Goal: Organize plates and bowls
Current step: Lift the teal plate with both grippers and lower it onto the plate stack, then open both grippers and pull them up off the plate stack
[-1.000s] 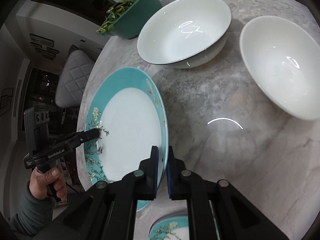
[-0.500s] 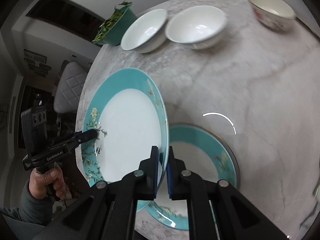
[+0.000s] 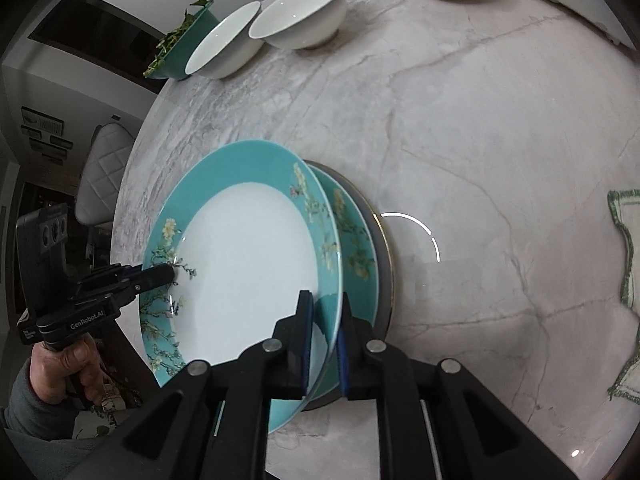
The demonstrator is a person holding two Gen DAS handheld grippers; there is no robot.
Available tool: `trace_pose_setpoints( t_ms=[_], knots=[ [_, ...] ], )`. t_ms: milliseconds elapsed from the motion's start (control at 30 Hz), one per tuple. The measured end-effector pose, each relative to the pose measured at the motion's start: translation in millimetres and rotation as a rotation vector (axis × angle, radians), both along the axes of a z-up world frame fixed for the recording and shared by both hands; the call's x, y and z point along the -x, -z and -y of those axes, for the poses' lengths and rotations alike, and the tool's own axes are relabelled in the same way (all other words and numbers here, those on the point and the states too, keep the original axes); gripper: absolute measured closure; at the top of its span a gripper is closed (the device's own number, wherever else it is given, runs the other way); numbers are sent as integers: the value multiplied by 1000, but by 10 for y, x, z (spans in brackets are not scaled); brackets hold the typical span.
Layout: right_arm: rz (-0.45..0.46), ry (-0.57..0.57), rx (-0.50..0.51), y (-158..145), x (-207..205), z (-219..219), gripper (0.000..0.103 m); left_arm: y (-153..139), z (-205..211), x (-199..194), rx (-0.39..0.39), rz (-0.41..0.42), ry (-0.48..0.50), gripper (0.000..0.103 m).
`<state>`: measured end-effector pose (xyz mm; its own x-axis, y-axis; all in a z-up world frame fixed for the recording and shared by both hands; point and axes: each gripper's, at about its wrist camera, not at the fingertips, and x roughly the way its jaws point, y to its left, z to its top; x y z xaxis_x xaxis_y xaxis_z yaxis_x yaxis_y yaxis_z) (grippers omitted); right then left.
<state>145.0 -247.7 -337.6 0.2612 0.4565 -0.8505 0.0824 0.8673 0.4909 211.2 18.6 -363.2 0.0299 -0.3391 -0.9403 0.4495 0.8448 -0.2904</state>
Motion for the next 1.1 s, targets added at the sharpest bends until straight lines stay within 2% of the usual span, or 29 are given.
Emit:
trace_pose_setpoints(
  t_ms=[333,567,933,1000,1100],
  knots=[
    [33,-25,54,72,71,-21,90,185,47,73,-30,5,-12,87],
    [81,-92,189,-12,99,-179,86,194,29,83,-35,14,-28,87],
    [103,-217,486,-71,92,-459,76,203,114,62,-57,28,-15,81],
    [104,-231,507,-49,88,-479,73,206,130,55,-63,28,-17,81],
    [109,-237,510,-40,88,-512,64,203,133,52,-63,30,-20,81]
  ],
)
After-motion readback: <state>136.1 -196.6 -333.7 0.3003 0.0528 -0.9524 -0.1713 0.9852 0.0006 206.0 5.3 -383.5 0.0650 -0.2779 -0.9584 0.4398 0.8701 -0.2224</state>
